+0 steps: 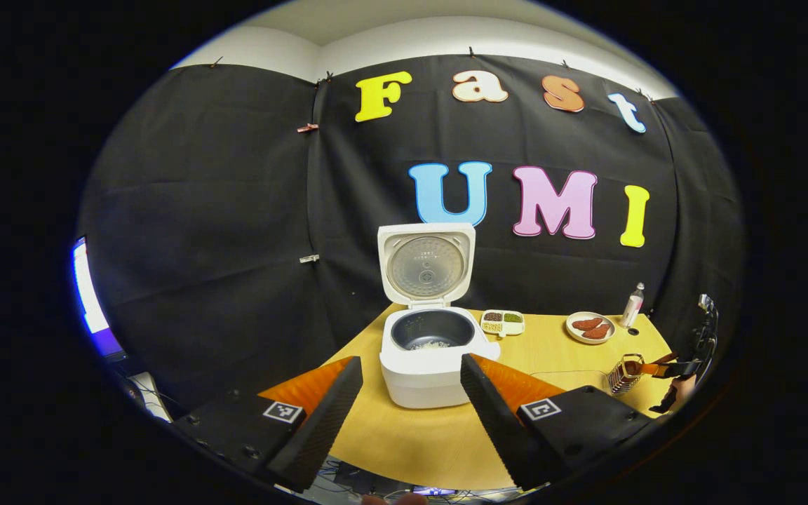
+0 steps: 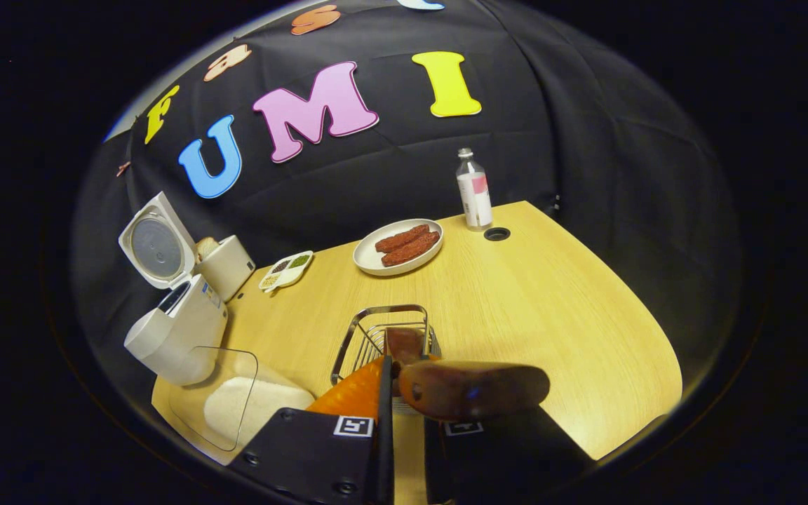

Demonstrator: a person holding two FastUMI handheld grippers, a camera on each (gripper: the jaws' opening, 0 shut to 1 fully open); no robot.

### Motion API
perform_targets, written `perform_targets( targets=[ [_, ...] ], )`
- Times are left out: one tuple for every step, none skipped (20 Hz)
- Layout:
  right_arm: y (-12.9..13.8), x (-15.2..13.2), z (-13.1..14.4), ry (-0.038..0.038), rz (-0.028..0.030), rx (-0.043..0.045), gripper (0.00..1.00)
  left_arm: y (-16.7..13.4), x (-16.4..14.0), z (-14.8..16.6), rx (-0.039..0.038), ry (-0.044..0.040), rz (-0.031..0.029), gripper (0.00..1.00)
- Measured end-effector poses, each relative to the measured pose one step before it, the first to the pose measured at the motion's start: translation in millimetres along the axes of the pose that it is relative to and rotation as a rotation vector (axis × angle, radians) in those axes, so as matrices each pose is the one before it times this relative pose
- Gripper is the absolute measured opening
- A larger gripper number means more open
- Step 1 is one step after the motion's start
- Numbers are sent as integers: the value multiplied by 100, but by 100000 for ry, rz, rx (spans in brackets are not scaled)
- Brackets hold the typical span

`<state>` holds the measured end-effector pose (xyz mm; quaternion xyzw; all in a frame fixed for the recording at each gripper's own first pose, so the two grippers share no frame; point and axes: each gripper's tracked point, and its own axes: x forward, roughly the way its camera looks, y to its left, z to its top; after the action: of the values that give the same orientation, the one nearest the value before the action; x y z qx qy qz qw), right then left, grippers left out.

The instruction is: Close the left gripper, press the button to open the rice cooker; take a wooden spoon from the chopstick holder with the right hand, scoop a spoonful of rice and pour it into the rice cooker, then put the wooden spoon back into the chopstick holder.

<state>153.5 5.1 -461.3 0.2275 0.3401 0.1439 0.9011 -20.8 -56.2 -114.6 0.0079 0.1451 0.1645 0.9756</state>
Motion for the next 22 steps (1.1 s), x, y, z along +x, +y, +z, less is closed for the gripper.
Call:
perform_targets(
  targets=[
    [-14,-25,144,-92,-302,-1371,17,62,-25,21,-258,-9,98,97],
    [-12,-203,80,-324,-885,-783,17,99,85,-2,-266,-68,53,97],
    [75,-75,-19,-314,-801,-610,17,178,102,49,-213,-69,262,97],
    [41,-41,-106,335,-695,-660,17,196,164,-74,-319,117,123,97],
    [-5,-40,-8,-213,-632,-97,17,180,89,-38,-286,221,108,97],
    [-36,16,38,199,-750,403,17,263,87,-113,-219,272,221,97],
    [25,46,-51,93,-625,576,17,207,78,-20,-256,46,267,97],
    [28,-48,53,-58,-600,202,18,137,28,-112,-370,91,-3,97],
    [62,-71,184,-662,-531,-167,19,95,74,38,-258,42,-172,97],
    [84,-127,225,-973,-322,-549,19,48,104,-159,-26,231,-23,97],
    [177,-186,162,-626,113,-611,23,93,140,4,114,139,-164,97],
    [151,-116,441,-1382,-379,-1019,23,-6,114,82,90,-60,-194,97],
    [-460,81,474,-1567,-1377,-1852,24,34,181,79,61,-157,-129,97],
    [163,145,57,608,811,-617,24,13,109,-99,-88,61,-162,97],
    [371,55,-30,796,1231,-73,23,-4,133,39,-206,99,-250,97],
    [72,264,-37,832,828,-283,23,107,79,-22,-187,16,-156,97],
    [150,36,67,577,1789,2,23,133,183,89,-66,59,5,97],
    [256,371,173,-209,484,372,23,94,149,-49,-10,118,-17,97],
    [-45,-106,-2,655,829,-588,18,38,178,118,156,-9,-42,97],
    [49,-1,54,-124,353,-624,16,57,119,63,166,-79,250,97],
    [-65,-35,112,-233,-163,-113,13,150,110,114,141,14,87,97],
    [-168,19,113,-324,-327,-222,12,-6,91,-37,107,-55,-19,97]
  ],
)
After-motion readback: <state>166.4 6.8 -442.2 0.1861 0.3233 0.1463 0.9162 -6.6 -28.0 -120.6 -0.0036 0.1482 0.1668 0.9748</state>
